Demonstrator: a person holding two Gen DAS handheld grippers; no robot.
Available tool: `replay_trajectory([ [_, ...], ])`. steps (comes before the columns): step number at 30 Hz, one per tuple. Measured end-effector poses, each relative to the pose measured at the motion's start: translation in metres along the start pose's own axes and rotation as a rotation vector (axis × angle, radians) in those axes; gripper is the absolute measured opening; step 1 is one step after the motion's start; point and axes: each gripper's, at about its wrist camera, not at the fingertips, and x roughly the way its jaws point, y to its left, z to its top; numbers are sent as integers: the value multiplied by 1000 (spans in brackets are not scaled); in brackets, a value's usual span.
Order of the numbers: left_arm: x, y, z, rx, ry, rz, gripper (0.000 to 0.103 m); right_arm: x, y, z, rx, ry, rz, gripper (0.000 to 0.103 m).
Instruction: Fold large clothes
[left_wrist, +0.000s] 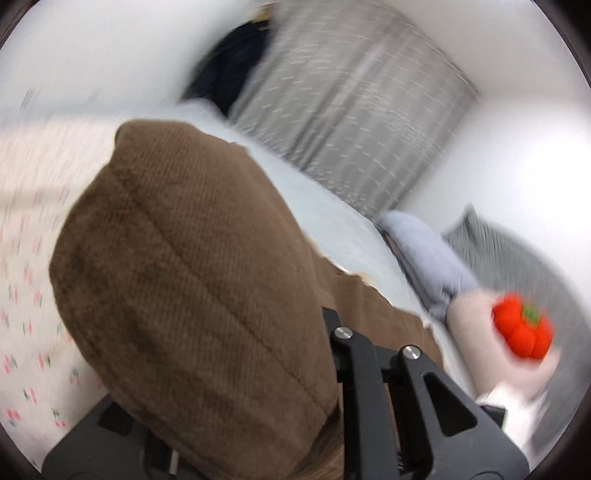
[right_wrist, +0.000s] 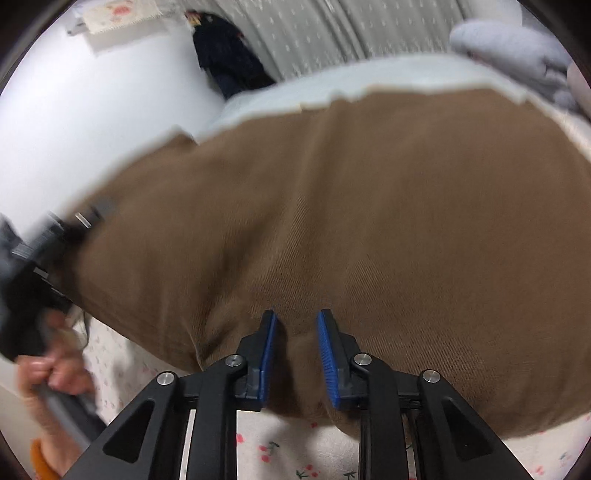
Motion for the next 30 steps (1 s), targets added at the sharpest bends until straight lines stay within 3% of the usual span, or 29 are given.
replay_trajectory([
  [3,-1,-51,4,158,-24,-34,19,-1,-20,5,97,31,103,19],
  [7,15,-115,4,384,4,-68,19,-12,-36,6,188,43,205,17],
  [9,25,-145,-8,534,30,-77,19,-25,-48,6,247,52,241,18],
  [11,37,-168,-23,624,74,-109,19,-49,-67,9,311,7,226,24],
  [18,59,-202,-87,756,270,-233,20,-137,-151,6,502,-203,-30,51],
  [19,64,-205,-102,789,303,-241,21,-144,-164,3,530,-221,-23,51],
  [22,76,-206,-146,911,356,-234,23,-148,-188,-4,640,-248,130,51],
  [25,74,-209,-165,1025,339,-204,23,-150,-190,-2,658,-265,146,53],
  [30,63,-217,-143,962,375,-238,36,-158,-184,2,606,-281,96,66],
])
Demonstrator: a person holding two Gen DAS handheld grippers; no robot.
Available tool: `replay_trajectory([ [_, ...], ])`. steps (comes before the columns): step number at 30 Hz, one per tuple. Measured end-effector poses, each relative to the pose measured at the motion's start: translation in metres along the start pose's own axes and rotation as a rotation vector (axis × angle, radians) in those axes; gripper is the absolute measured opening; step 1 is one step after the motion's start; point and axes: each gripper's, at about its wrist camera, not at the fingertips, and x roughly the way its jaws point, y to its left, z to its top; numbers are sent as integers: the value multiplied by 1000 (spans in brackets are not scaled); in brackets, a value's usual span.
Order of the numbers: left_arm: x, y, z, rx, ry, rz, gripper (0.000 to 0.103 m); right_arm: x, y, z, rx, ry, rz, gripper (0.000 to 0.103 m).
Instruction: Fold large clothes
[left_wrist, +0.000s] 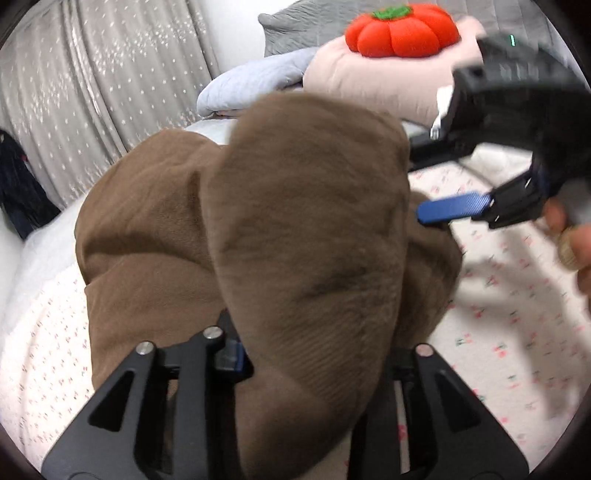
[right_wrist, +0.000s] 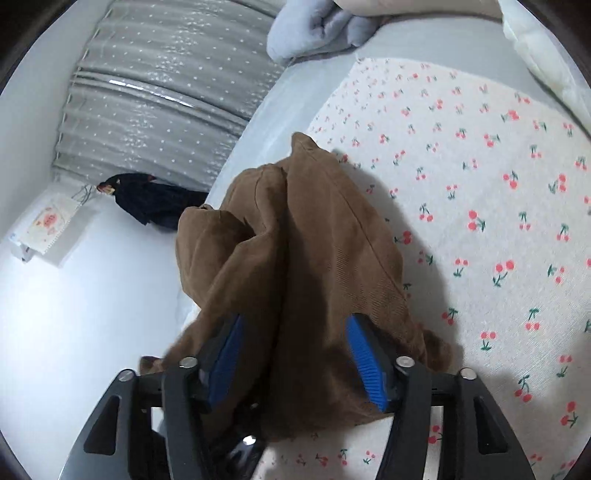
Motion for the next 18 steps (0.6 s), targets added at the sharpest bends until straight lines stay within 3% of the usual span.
replay_trajectory([
  [7,-48,8,-5,-56,-47,-125,56,-20,3,8,-50,-52,-39,74],
  [10,-76,17,-10,-107,-98,-155,61,-26,4,9,-56,-63,-24,75],
  [11,-86,23,-11,-133,-122,-161,67,-25,6,11,-57,-67,-19,75],
  [14,-103,45,-10,-200,-179,-149,75,-31,15,13,-69,-72,-2,77],
  [18,-94,77,-21,-252,-146,-56,75,-36,42,19,-144,-72,48,79],
])
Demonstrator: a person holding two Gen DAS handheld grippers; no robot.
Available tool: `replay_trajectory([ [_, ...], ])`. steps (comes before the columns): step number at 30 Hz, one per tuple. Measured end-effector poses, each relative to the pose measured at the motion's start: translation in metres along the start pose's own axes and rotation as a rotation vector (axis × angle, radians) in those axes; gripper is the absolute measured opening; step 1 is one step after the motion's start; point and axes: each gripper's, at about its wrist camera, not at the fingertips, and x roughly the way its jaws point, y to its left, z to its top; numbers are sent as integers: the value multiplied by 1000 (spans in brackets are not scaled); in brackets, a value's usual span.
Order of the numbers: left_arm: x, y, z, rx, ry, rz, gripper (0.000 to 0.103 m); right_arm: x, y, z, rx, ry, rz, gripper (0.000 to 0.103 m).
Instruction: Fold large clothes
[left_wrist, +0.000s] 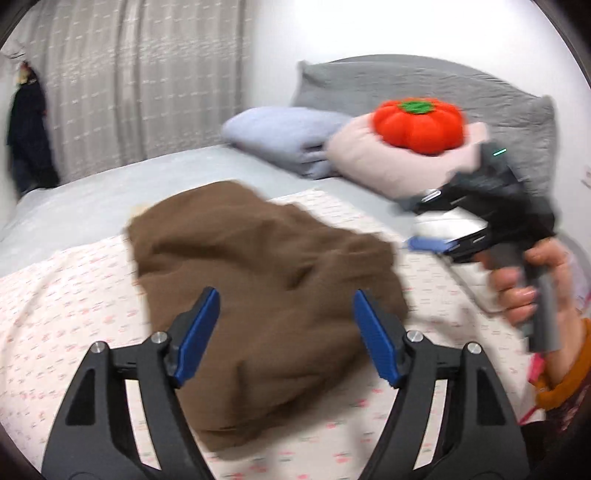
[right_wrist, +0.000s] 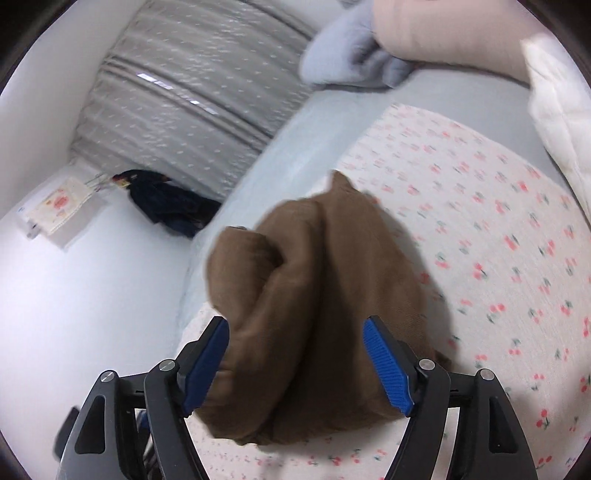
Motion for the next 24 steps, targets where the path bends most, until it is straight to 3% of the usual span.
replay_trajectory([
  [3,13,25,-1,-75,34,34,75,14,24,8,-66,58,53,81],
  [7,23,56,-13,-186,66,53,75,67,47,25,-93,205,137,81],
  [13,31,84,-28,-261,101,88,75,132,51,44,-149,329,7,81],
  [15,40,93,-28,-259,113,131,75,147,47,43,-146,374,28,72],
  [17,51,103,-27,-274,127,146,75,159,51,37,-190,413,1,39],
  [19,60,111,-28,-307,139,139,75,160,61,29,-257,406,-36,16],
  [21,68,115,-29,-339,150,130,75,150,69,26,-268,368,-26,12],
  [24,73,114,-28,-372,152,106,75,111,82,29,-243,272,64,8],
])
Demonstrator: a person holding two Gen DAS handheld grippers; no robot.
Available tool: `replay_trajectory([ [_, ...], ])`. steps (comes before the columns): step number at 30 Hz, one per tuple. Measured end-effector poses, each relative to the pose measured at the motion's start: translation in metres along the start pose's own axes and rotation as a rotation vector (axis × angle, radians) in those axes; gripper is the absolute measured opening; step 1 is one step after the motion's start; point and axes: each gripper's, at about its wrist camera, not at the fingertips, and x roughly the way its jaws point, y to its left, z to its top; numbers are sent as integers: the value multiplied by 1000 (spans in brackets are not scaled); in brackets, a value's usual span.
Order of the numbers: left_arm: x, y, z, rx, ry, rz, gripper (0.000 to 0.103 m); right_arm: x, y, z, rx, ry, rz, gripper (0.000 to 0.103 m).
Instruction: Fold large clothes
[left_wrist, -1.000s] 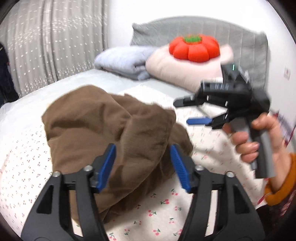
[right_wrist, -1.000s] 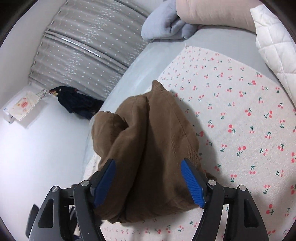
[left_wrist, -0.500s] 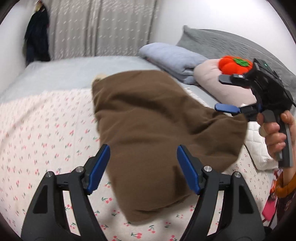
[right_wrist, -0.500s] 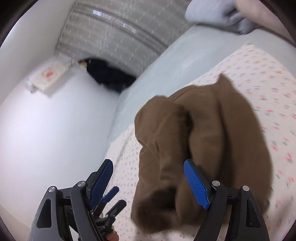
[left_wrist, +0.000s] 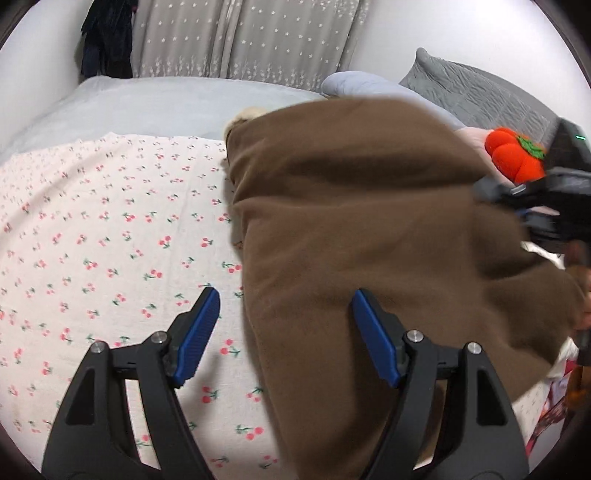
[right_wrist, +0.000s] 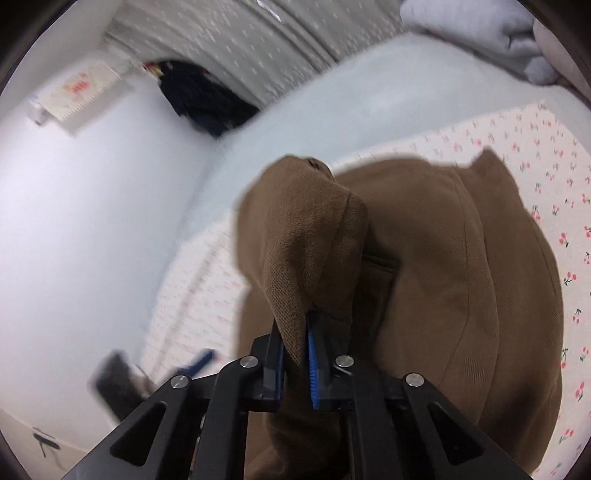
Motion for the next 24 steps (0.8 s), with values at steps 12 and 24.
replay_trajectory([
  [12,9,-49,-14,67,-8,-133,77,-85,-134,-57,250,-111,1,15],
  [24,-1,-63,-21,102,-3,-139,78,7,-97,-26,346,158,123,88],
])
